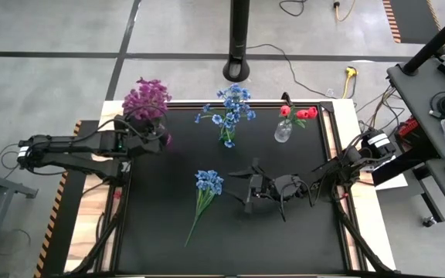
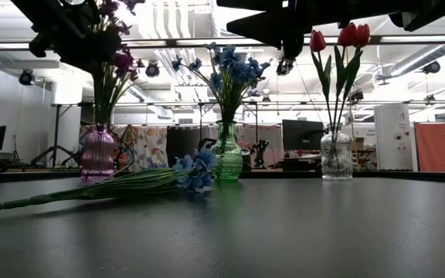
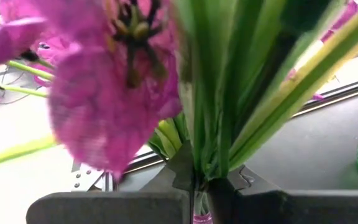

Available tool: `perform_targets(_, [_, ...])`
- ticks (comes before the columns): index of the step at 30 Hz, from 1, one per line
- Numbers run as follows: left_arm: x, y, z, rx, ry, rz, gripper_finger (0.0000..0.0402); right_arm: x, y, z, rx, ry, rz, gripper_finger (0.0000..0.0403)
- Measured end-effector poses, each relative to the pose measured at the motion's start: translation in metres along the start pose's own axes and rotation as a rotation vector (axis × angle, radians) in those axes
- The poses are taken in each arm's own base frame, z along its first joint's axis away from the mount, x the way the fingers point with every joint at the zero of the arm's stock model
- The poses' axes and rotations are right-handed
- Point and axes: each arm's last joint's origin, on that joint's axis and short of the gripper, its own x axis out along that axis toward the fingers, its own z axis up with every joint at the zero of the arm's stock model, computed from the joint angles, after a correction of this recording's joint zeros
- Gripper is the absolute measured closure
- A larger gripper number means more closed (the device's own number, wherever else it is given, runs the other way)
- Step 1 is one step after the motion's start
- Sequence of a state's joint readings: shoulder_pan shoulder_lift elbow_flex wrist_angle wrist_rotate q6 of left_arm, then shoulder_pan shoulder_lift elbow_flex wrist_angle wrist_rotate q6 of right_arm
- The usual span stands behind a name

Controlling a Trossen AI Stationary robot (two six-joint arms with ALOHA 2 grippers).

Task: Sort flowers into vase by color
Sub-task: Put the violet flowers into the violet vase

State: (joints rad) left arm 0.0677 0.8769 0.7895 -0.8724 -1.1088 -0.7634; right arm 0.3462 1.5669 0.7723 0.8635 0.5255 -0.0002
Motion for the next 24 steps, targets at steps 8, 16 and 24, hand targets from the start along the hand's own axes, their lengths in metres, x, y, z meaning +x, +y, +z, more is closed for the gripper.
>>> perform_targets(8, [0.005, -0.005, -0.002, 0.018, 0.024, 0.015, 0.0398, 0.000, 0.000, -0.001, -0.004, 0.006, 0.000, 0.0138])
perform_targets(16, [0.010, -0.011, -0.005, 0.028, 0.041, 0.029, 0.0398, 0.000, 0.000, -0.002, 0.001, 0.019, 0.001, 0.0138])
perform_targets(24, [0.015, -0.019, -0.011, 0.021, 0.056, 0.048, 0.0398, 0.000, 0.000, -0.002, 0.001, 0.023, 0.001, 0.0138])
